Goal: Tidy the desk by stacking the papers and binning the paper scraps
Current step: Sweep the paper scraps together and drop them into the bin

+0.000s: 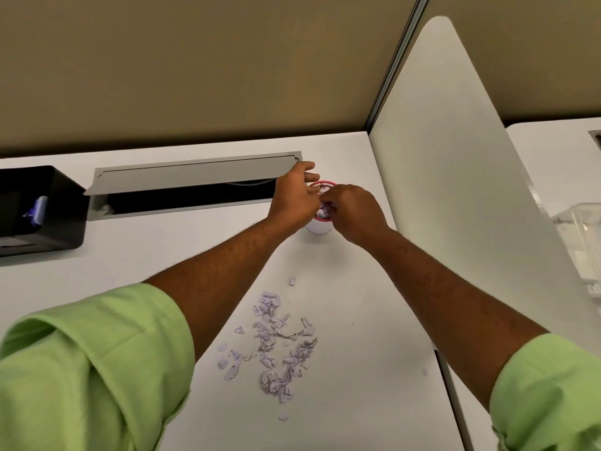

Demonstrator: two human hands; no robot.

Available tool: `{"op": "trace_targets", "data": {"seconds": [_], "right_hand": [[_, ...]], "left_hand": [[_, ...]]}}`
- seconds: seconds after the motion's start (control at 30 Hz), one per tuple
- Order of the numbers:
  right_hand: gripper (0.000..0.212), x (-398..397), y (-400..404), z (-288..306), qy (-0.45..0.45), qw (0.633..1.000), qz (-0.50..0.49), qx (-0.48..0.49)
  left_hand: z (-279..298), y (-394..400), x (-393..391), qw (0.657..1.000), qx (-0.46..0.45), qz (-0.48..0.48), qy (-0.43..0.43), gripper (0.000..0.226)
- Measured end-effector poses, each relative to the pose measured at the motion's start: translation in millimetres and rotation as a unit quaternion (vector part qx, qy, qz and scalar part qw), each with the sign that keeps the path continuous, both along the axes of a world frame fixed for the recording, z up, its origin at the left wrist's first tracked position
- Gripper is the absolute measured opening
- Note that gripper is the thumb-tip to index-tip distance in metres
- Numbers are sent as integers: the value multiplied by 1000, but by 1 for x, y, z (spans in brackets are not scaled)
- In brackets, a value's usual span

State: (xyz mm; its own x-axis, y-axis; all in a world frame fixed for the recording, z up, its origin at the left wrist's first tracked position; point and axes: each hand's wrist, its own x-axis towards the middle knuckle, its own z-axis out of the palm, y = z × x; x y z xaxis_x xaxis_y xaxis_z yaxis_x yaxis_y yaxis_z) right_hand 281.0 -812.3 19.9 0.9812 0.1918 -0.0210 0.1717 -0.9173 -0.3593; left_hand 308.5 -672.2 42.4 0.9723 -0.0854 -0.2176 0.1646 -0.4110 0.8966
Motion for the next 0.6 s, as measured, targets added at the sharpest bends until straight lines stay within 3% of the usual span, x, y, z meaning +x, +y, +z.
{"op": "trace_targets", "data": {"seconds": [0.07, 0.23, 0.4, 0.5, 0.6], "right_hand": [[39, 1, 1, 0, 12, 998, 10, -54], [44, 12, 1, 11, 6, 998, -24, -66], [54, 3, 12, 16, 62, 984, 67, -150], [40, 1, 10, 17, -34, 997, 18, -67], [22, -17, 14, 13, -166, 985, -45, 19]], "left_hand": [[-3, 6, 1, 999, -13, 38, -10, 46], [-12, 21, 1, 993, -34, 109, -25, 23], [-22, 39, -14, 992, -8, 128, -23, 20], [-31, 55, -28, 993, 10, 113, -30, 22], [-43, 76, -50, 995, 51, 72, -52, 24]]}}
